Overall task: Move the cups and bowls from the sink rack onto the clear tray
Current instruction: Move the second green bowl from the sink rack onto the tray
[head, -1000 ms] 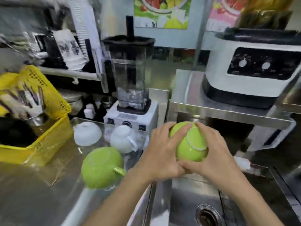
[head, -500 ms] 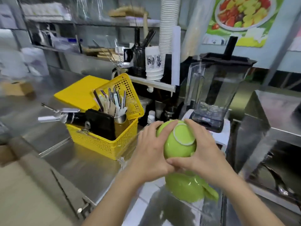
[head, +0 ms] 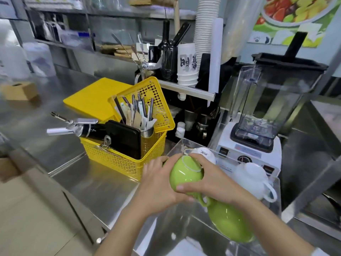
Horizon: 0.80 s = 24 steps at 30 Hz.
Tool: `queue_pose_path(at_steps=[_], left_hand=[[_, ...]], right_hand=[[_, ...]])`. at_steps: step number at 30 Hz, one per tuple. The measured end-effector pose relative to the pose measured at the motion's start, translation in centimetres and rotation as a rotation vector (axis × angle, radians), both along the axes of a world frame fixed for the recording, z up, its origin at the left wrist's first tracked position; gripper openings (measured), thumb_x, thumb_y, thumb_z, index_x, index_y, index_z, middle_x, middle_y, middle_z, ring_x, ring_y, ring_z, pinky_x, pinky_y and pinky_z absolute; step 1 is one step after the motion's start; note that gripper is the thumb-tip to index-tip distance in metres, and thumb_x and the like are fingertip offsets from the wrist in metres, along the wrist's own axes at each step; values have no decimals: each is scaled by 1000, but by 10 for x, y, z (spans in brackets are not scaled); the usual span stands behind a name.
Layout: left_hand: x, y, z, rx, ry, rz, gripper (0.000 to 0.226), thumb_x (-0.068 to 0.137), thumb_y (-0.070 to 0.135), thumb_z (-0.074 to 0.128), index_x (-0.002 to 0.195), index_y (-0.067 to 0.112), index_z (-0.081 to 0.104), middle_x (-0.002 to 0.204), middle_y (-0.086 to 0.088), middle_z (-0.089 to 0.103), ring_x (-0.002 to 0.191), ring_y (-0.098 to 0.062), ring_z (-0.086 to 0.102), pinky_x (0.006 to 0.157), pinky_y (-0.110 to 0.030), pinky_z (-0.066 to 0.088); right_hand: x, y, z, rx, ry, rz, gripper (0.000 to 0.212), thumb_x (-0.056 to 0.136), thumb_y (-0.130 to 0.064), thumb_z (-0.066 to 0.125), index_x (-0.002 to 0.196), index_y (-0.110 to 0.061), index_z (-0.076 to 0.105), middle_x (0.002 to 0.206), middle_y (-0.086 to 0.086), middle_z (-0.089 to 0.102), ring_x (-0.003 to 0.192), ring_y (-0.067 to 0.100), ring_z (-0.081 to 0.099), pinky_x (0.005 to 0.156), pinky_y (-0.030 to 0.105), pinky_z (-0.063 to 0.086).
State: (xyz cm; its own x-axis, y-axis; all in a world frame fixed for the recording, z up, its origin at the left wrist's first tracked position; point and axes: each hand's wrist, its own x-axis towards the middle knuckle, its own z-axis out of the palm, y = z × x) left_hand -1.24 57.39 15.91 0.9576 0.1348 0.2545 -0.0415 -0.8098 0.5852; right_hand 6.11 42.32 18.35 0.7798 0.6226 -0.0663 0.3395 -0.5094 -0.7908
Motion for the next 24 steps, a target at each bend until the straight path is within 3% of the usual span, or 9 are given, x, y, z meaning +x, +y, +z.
queue_pose_path(at_steps=[3, 5, 7, 9, 13, 18, 24], left_hand=[[1, -1, -6, 59, -13, 2, 107, 38, 77, 51, 136, 41, 26, 129, 9, 41, 117, -8, 27, 99, -28, 16], [1, -1, -8, 75, -19, -2, 104, 39, 76, 51, 134, 39, 28, 127, 10, 43, 115, -7, 28, 95, -25, 16], [1, -1, -11, 52, -33, 4, 100, 41, 73, 55, 132, 39, 31, 125, 12, 44, 114, -8, 33, 92, -23, 18], [1, -3, -14, 39, -47, 22, 95, 43, 68, 61, 129, 39, 32, 122, 14, 44, 113, -10, 36, 89, -22, 18], [0, -9, -23, 60, -71, 98, 91, 50, 58, 70, 128, 33, 31, 119, 11, 46, 113, -13, 39, 90, -25, 20], [-3, -16, -31, 92, -91, 172, 92, 51, 62, 66, 129, 25, 34, 117, 8, 49, 114, -16, 42, 93, -28, 21], [-3, -17, -38, 69, -79, 161, 97, 52, 65, 68, 131, 23, 30, 124, 5, 47, 121, -16, 40, 101, -27, 14]], right_hand=[[5, 1, -1, -34, 29, 58, 74, 58, -40, 84, 119, -35, 41, 110, -4, 62, 65, -2, 57, 58, 15, 46], [7, 4, -2, -86, 38, 70, 66, 60, -39, 83, 109, -39, 39, 109, -4, 61, 81, 4, 62, 69, 25, 53], [8, 7, -3, -157, 0, 73, 74, 53, -48, 81, 113, -39, 38, 114, -4, 56, 100, 13, 59, 86, 36, 53], [10, 11, -7, -204, -40, 88, 89, 45, -57, 77, 122, -37, 36, 118, -1, 53, 107, 17, 55, 94, 40, 49], [14, 14, -12, -234, -67, 106, 95, 50, -48, 80, 131, -33, 32, 128, 2, 47, 115, 18, 47, 100, 39, 43], [17, 14, -15, -283, -52, 186, 105, 65, -36, 80, 144, -28, 12, 149, -1, 23, 136, 16, 26, 114, 36, 26], [15, 12, -14, -363, -164, 211, 102, 68, -51, 74, 144, -35, 8, 156, -3, 12, 143, 23, 12, 118, 42, 15]])
